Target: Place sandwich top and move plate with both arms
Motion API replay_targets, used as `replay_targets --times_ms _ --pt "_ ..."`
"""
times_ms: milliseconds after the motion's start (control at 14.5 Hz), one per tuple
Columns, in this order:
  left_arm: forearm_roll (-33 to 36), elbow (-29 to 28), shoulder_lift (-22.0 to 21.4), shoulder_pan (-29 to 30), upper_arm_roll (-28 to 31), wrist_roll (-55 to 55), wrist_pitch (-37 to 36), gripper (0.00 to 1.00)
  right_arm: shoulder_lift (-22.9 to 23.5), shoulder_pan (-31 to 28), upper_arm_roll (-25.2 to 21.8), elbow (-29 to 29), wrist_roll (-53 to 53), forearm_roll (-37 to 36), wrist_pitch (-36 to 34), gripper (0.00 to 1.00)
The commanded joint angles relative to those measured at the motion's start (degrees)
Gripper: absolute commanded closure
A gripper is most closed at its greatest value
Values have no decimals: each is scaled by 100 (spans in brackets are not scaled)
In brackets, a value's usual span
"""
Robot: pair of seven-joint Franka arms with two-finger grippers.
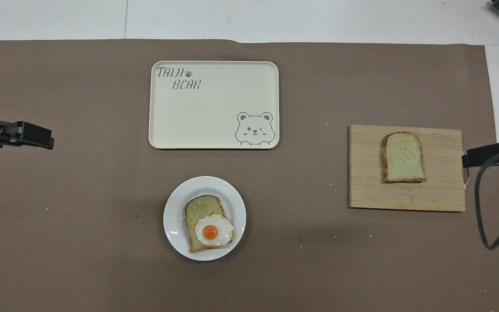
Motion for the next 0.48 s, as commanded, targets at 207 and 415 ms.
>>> replay_targets --times_ms 207,415 --pt "68 98 17 67 -49 72 -70 0 -13 -80 38 -5 40 75 19 0" --pt "68 98 17 76 -49 72 -70 0 -13 -141 29 -5 40 75 11 0"
